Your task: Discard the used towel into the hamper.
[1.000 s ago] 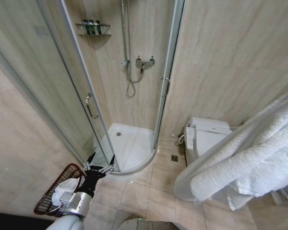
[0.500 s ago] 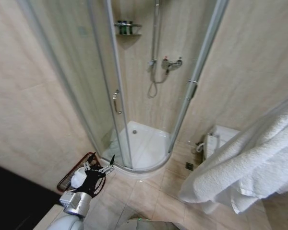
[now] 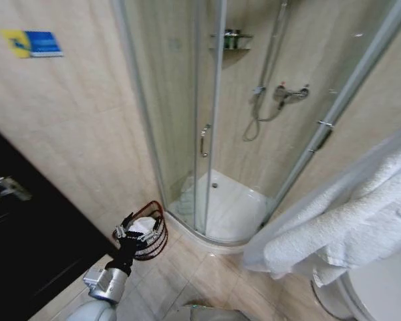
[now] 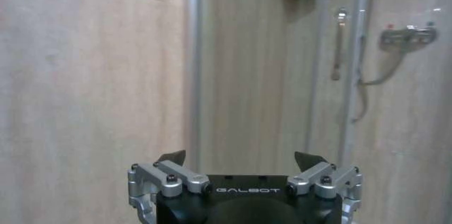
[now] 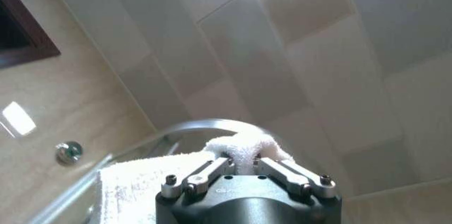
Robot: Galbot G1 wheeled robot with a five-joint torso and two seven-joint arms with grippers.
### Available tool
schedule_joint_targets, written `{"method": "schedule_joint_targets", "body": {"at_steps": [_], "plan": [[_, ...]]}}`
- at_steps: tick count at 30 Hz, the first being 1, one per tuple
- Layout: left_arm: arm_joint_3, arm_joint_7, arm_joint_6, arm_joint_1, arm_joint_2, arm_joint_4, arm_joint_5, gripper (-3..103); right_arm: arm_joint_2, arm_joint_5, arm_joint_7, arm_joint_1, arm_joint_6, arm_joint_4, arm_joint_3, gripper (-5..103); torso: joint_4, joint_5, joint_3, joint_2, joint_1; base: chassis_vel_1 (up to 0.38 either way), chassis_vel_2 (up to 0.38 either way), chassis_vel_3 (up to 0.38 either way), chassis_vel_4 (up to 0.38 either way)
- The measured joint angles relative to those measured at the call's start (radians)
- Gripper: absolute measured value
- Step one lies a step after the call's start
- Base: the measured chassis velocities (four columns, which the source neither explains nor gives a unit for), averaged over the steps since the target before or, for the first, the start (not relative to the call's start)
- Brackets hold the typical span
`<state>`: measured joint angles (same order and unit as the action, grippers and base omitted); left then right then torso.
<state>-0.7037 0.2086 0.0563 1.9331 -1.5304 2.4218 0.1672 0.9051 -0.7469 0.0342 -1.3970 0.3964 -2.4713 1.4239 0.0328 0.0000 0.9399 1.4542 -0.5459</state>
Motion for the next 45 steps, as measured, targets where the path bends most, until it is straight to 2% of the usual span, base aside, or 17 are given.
{"method": "schedule_joint_targets", "body": {"at_steps": [12,16,31,45], "plan": [[0.000,0.000,0.000,0.000,0.000,0.000,0.000,100,-0.003,-0.012,0.001,-0.003,0.000,0.000,0.012,5,0.0003,0.0002,0.000,0.000,0.000,0.118,0.125,0.136,0.124],[0.000,0.000,0.000,0.000,0.000,0.000,0.000,100,-0.002,-0.015,0.003,-0.003,-0.001,0.000,0.011,5,-0.0003,0.0001,0.000,0.000,0.000,0.109,0.112,0.106,0.105],[0.000,0.000,0.000,0.000,0.000,0.000,0.000,100,0.010,0.001,0.007,-0.007,-0.027,0.002,0.015,5,0.0005,0.0000,0.004,0.007,-0.003,0.118,0.115,0.120,0.124],[0.000,0.000,0.000,0.000,0.000,0.000,0.000,100,0.006,0.005,0.003,-0.007,-0.030,0.002,0.019,5,0.0001,0.0002,0.006,0.011,-0.005,0.022,0.019,0.025,0.017]]}}
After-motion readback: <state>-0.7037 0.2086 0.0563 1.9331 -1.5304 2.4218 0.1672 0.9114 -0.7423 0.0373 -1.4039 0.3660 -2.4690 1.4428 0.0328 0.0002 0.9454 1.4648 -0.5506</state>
